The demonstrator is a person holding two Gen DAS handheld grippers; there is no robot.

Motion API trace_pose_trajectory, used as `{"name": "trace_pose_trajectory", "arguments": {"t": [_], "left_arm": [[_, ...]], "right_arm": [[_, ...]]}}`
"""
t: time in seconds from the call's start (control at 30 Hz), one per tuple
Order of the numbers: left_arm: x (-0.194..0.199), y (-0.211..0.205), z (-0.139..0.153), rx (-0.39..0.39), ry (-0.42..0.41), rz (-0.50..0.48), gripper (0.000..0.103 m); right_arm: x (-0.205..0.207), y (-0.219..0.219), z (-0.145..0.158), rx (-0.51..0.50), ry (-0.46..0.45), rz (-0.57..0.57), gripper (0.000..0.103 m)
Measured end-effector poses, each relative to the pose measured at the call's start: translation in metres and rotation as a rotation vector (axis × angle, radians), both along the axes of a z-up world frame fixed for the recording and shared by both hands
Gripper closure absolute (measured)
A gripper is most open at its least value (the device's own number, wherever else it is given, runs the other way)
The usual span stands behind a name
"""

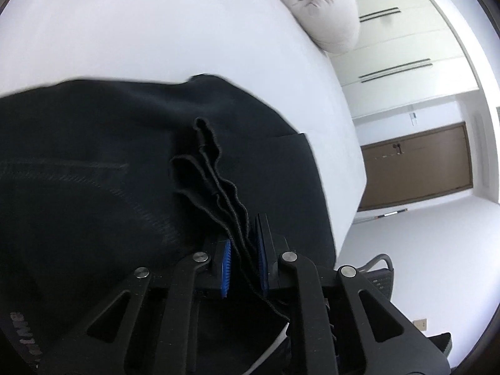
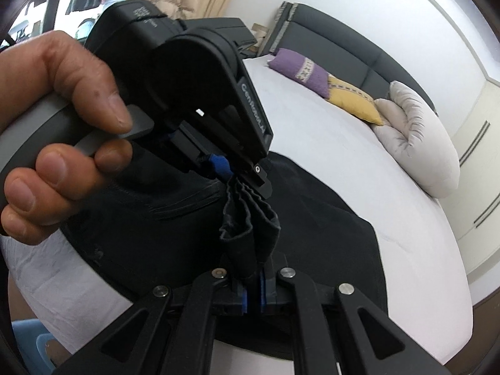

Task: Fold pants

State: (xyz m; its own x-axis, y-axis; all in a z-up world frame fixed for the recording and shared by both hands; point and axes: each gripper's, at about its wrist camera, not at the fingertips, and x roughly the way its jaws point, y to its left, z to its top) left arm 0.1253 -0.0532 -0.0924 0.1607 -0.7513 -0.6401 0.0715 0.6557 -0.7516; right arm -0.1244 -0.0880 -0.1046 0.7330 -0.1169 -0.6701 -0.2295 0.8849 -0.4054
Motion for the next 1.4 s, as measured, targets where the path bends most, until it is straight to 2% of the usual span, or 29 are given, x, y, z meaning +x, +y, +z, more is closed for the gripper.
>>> {"name": "trace_pose_trajectory", "arguments": {"t": [0.1,0.17,0.23,0.3,0.37,0.43,0.47,0.5,0.53,0.57,0.63,0.73,0.77,0.8,0.87,0.93,1.03,1.23,1.27,1.33,1.4], "left_arm": [[-0.008,0.012,-0.016,0.008,0.018,0.031,0.090],[-0.016,0.021,-0.028,0.006,0.035,0.052,0.090],[-0.018,0.019,-0.029,0.000,0.032,0.059,0.090],[-0.022,0.019,-0.024,0.021,0.026,0.065,0.090],[-0.029,0.025,-0.017,0.053,0.014,0.080,0.090],[-0.032,0.026,-0.004,0.123,-0.023,0.103,0.090],[-0.034,0.025,0.002,0.149,-0.044,0.107,0.090],[-0.036,0.022,0.010,0.166,-0.070,0.104,0.090],[-0.038,0.017,0.014,0.176,-0.089,0.096,0.090],[-0.040,0.009,0.021,0.189,-0.117,0.074,0.090],[-0.046,-0.009,0.029,0.213,-0.159,0.035,0.090],[-0.056,-0.041,0.028,0.271,-0.209,-0.054,0.090],[-0.061,-0.049,0.025,0.314,-0.226,-0.089,0.090],[-0.068,-0.055,0.017,0.370,-0.257,-0.128,0.090],[-0.076,-0.063,0.012,0.415,-0.337,-0.170,0.091],[-0.078,-0.060,0.008,0.393,-0.358,-0.173,0.091],[-0.070,-0.046,0.002,0.303,-0.299,-0.142,0.091],[-0.068,-0.026,-0.006,0.205,-0.257,-0.119,0.091],[-0.067,-0.025,-0.007,0.197,-0.251,-0.116,0.091],[-0.068,-0.017,-0.006,0.192,-0.249,-0.115,0.091],[-0.067,-0.015,-0.003,0.187,-0.251,-0.113,0.091]], "right_arm": [[0.003,0.005,-0.017,0.003,0.042,0.012,0.096],[0.006,0.005,-0.031,0.014,0.094,0.007,0.091],[0.004,0.008,-0.038,-0.010,0.107,0.012,0.090],[0.001,0.009,-0.035,-0.026,0.102,0.020,0.080],[0.000,0.003,-0.028,-0.018,0.103,0.009,0.048],[-0.007,-0.006,-0.017,0.056,0.114,0.020,0.036],[-0.012,-0.014,-0.009,0.124,0.132,0.031,0.037],[-0.017,-0.024,-0.002,0.210,0.166,0.041,0.037],[-0.020,-0.034,0.003,0.282,0.203,0.053,0.045],[-0.023,-0.048,0.009,0.369,0.240,0.063,0.063],[-0.022,-0.084,0.021,0.510,0.282,0.027,0.077],[0.000,-0.149,0.038,0.669,0.276,-0.051,0.079],[0.012,-0.172,0.042,0.722,0.281,-0.070,0.079],[0.020,-0.189,0.045,0.771,0.282,-0.083,0.079],[0.044,-0.224,0.045,0.861,0.292,-0.111,0.079],[0.073,-0.248,0.040,0.937,0.319,-0.125,0.079],[0.107,-0.265,0.017,1.052,0.387,-0.125,0.079],[0.167,-0.293,-0.039,1.160,0.477,-0.226,0.080],[0.168,-0.291,-0.052,1.182,0.501,-0.241,0.089],[0.165,-0.296,-0.071,1.219,0.532,-0.275,0.101],[0.153,-0.298,-0.076,1.262,0.536,-0.255,0.101]]}}
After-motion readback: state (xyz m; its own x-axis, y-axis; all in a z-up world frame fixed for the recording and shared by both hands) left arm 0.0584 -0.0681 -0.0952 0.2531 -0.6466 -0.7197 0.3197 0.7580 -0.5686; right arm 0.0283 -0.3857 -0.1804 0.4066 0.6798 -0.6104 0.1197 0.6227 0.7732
